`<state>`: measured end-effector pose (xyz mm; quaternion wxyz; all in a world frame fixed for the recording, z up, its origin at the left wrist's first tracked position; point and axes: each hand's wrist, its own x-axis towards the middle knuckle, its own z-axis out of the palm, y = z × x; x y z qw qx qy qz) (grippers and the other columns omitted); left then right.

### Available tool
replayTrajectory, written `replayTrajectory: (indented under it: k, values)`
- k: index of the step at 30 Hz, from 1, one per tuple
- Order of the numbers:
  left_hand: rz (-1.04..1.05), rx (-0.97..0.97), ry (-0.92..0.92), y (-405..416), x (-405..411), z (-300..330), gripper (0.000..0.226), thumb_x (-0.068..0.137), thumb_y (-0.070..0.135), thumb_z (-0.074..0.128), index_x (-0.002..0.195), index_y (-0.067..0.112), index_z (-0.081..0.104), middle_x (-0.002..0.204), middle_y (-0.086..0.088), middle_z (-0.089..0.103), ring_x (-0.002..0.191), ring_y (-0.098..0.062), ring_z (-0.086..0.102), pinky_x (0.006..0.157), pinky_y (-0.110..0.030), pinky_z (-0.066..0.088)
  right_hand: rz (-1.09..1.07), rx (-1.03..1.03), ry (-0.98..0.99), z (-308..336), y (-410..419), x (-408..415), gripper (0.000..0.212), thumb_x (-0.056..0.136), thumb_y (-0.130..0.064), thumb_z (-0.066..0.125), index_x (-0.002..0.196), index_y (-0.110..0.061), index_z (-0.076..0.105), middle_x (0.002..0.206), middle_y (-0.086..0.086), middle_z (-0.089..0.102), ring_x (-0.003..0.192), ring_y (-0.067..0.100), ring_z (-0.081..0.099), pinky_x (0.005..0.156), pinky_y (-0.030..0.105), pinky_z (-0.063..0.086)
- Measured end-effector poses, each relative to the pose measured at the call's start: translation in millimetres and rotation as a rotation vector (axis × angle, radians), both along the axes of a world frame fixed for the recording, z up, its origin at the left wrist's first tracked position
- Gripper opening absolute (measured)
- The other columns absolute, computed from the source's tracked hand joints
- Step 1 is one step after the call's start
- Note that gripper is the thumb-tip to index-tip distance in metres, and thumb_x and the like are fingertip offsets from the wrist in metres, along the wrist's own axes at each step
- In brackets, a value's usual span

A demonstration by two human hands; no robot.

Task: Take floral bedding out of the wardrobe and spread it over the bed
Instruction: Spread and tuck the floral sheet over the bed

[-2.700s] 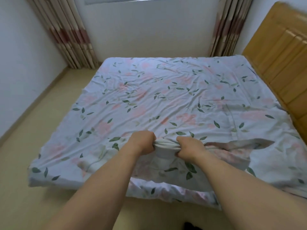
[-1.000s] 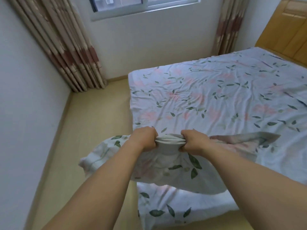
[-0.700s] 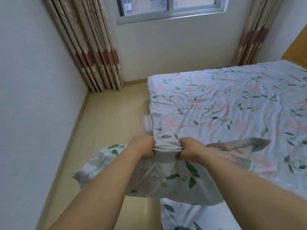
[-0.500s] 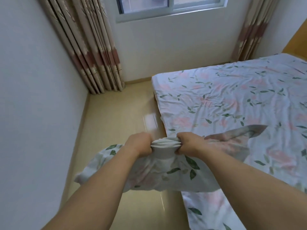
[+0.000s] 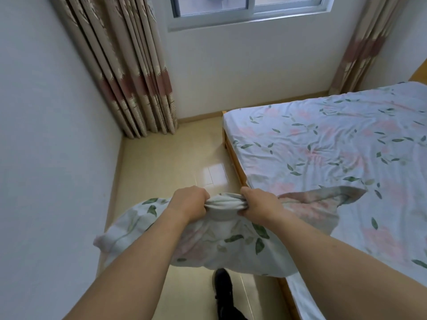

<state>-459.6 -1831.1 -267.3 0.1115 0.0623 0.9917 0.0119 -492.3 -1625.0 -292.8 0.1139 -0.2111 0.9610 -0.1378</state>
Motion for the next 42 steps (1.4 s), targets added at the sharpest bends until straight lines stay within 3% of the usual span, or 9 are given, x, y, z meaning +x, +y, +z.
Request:
replayTrajectory:
  k: [4, 15, 22, 27, 32, 42]
  values:
    - [-0.009, -0.012, -0.038, -41, -98, -15, 0.012, 0.076, 0.010, 0.054, 0.070, 0.019, 0.059, 0.069, -0.001, 0.055, 0.067, -0.027, 0.053, 0.057, -0.029, 0.036, -0.007, -0.008, -0.033, -18, -44, -99, 0.023, 0.079, -0.034, 0.062, 0.077, -0.028, 0.040, 0.073, -0.009, 0.050, 0.065, 0.014, 0.049, 0.054, 0.027, 0.034]
    - [-0.021, 0.005, -0.031, -151, -370, -1, 0.009, 0.079, 0.017, 0.055, 0.071, 0.018, 0.058, 0.069, 0.000, 0.055, 0.068, -0.025, 0.055, 0.054, -0.026, 0.032, -0.022, 0.009, -0.006, 5, -146, -367, 0.022, 0.080, -0.031, 0.058, 0.079, -0.025, 0.037, 0.070, -0.007, 0.045, 0.067, 0.020, 0.049, 0.054, 0.030, 0.034]
    - [-0.106, -0.010, 0.003, -247, -586, -21, 0.011, 0.080, 0.020, 0.055, 0.084, 0.018, 0.066, 0.085, -0.006, 0.066, 0.082, -0.031, 0.063, 0.059, -0.028, 0.038, -0.077, -0.005, -0.010, -15, -241, -569, 0.021, 0.078, -0.032, 0.062, 0.080, -0.024, 0.042, 0.078, -0.005, 0.054, 0.072, 0.021, 0.054, 0.057, 0.029, 0.036]
    - [-0.165, 0.006, -0.038, -302, -728, -2, 0.010, 0.080, 0.020, 0.055, 0.083, 0.018, 0.065, 0.088, -0.006, 0.068, 0.084, -0.031, 0.064, 0.064, -0.030, 0.043, -0.143, 0.019, -0.043, -3, -298, -699, 0.023, 0.078, -0.035, 0.063, 0.088, -0.022, 0.046, 0.097, 0.002, 0.064, 0.088, 0.027, 0.060, 0.063, 0.029, 0.036]
    - [-0.233, -0.012, -0.029, -329, -864, 10, 0.012, 0.078, 0.018, 0.054, 0.083, 0.020, 0.064, 0.090, -0.005, 0.068, 0.087, -0.030, 0.065, 0.066, -0.030, 0.044, -0.246, -0.018, -0.039, 6, -326, -818, 0.023, 0.079, -0.033, 0.062, 0.095, -0.021, 0.050, 0.099, 0.004, 0.064, 0.092, 0.029, 0.062, 0.066, 0.029, 0.037]
    - [-0.332, -0.007, -0.070, -334, -1158, -12, 0.011, 0.078, 0.018, 0.053, 0.081, 0.023, 0.062, 0.091, -0.003, 0.067, 0.089, -0.029, 0.063, 0.065, -0.028, 0.041, -0.365, 0.004, -0.061, -23, -335, -1090, 0.026, 0.077, -0.033, 0.062, 0.080, -0.025, 0.037, 0.097, 0.008, 0.065, 0.092, 0.032, 0.062, 0.063, 0.030, 0.037]
